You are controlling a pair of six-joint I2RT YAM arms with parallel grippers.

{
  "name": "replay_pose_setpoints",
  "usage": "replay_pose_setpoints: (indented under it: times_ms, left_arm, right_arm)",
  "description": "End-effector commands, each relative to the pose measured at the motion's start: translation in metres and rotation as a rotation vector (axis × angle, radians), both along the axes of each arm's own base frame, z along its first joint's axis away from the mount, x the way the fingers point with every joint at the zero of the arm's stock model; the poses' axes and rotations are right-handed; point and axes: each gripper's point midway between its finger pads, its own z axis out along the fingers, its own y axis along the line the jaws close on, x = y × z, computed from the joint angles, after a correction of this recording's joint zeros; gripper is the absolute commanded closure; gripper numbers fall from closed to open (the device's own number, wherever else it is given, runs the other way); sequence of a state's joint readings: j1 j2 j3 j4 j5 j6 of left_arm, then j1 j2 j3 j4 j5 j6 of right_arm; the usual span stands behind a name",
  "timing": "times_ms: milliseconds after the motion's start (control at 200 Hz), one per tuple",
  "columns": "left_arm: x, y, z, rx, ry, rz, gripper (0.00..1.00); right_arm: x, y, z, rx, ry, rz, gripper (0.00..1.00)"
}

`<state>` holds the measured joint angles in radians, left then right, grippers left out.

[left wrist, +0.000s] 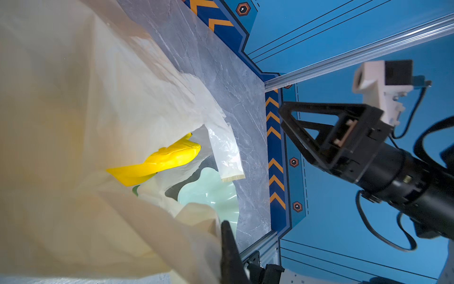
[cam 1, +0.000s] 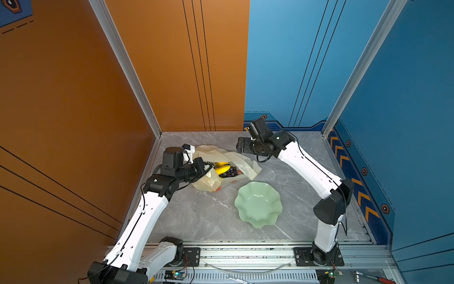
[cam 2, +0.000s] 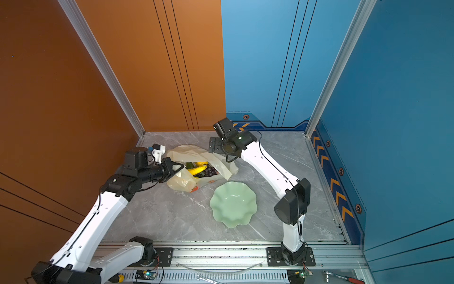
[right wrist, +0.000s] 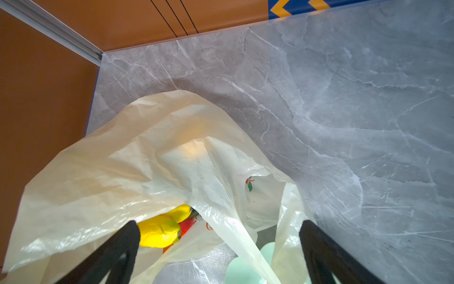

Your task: Place the fruits into the plastic bag

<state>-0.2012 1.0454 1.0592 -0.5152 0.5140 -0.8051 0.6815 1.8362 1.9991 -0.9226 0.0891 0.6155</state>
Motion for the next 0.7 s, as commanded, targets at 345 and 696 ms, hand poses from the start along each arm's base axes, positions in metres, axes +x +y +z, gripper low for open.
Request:
replay_pose_setpoints:
  times_ms: [345, 696]
  left_arm:
    - [0.001, -0.002, 0.021, -0.01, -0.051, -0.03, 1.0]
    - [0.0, -0.003, 0.021, -0.009, -0.046, -0.036, 1.0]
  right_arm:
    - [-0.068, -0.005, -0.019, -0.363, -0.015, 0.441, 0.0]
    - [-0.071, 0.006, -0.087, -0.54, 0.107, 0.482, 0.02]
